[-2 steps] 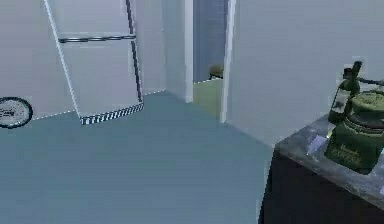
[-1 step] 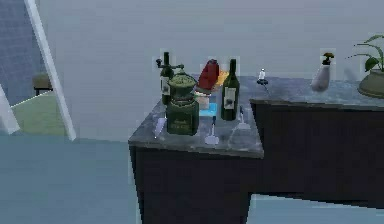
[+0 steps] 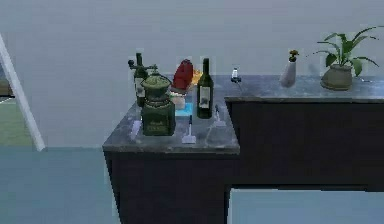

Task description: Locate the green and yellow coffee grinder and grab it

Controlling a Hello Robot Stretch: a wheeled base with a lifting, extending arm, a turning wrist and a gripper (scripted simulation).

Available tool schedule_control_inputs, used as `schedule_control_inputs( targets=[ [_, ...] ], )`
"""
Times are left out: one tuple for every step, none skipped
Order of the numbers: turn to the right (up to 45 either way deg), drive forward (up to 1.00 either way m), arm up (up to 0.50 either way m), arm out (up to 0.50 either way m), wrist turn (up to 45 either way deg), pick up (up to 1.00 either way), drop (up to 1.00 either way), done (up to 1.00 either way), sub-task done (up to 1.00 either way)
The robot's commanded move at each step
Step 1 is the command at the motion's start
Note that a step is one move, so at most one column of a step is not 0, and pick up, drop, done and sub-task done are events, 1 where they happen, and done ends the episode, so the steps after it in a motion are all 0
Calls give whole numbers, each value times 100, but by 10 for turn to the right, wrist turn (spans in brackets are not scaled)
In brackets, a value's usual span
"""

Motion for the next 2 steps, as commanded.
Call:
schedule_control_inputs(
  targets=[
    [0, 40, 0, 0, 0, 0, 0, 0, 0],
    [-450, 0, 0, 0, 0, 0, 0, 0, 0]
  ],
)
